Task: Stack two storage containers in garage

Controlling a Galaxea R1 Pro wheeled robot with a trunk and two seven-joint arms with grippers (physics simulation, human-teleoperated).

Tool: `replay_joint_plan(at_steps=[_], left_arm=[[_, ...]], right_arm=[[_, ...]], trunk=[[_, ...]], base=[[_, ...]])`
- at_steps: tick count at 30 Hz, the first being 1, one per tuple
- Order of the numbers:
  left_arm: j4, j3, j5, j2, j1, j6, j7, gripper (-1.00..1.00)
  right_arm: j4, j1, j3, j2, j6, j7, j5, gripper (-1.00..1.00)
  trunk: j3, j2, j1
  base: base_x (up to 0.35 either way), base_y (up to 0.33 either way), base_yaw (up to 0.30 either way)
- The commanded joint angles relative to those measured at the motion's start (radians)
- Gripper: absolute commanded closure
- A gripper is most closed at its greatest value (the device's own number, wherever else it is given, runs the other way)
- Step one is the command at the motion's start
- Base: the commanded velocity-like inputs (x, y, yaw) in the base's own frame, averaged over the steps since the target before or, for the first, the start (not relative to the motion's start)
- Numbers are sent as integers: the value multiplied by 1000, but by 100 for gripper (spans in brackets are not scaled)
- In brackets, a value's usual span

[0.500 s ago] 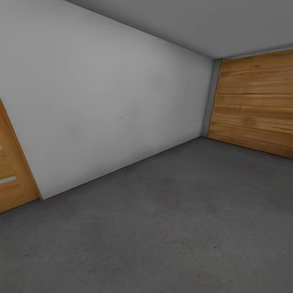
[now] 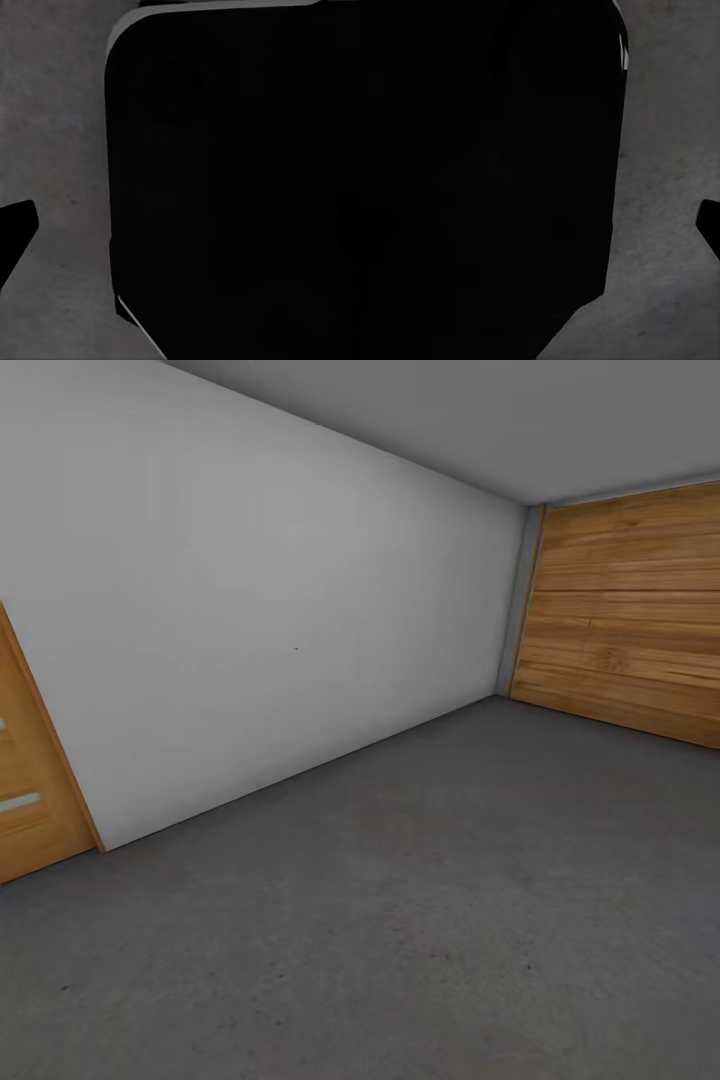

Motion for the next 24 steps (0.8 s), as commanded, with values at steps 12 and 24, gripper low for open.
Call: replay_joint_plan(at_steps=[12, 24], left_arm=[[-2, 2, 1, 0, 0, -6, 0, -100], [-3, 0, 73, 2, 0, -6, 1, -100]], right_arm=[[0, 0, 5, 1, 1, 3, 3, -100], [2, 0, 1, 2, -88, 0, -3, -100]], trunk=[[-1, 0, 0], [-1, 0, 0]], base=[[0, 0, 136], [0, 0, 275]])
